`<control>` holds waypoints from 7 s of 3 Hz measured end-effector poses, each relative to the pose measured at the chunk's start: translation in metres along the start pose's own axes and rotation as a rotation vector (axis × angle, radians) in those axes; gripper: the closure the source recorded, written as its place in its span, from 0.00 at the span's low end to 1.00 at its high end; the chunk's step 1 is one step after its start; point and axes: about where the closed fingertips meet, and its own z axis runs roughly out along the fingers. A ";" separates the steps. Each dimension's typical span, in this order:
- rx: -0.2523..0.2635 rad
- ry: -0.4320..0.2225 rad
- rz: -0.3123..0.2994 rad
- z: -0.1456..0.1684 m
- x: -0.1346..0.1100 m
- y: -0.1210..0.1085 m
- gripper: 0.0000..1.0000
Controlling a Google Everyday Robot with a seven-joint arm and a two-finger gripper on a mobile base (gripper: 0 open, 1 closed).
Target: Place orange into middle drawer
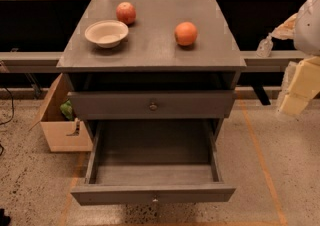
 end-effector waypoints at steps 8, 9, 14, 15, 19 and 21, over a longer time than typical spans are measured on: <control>0.249 -0.750 0.404 0.104 -0.062 -0.201 0.00; 0.283 -0.839 0.437 0.125 -0.078 -0.209 0.00; 0.246 -0.956 0.440 0.194 -0.134 -0.272 0.00; 0.228 -0.951 0.437 0.207 -0.139 -0.279 0.00; 0.169 -0.951 0.415 0.246 -0.158 -0.287 0.41; 0.167 -0.969 0.411 0.241 -0.158 -0.283 0.87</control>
Offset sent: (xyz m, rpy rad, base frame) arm 0.0363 -0.0165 -0.0097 0.1744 -0.0690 -0.1345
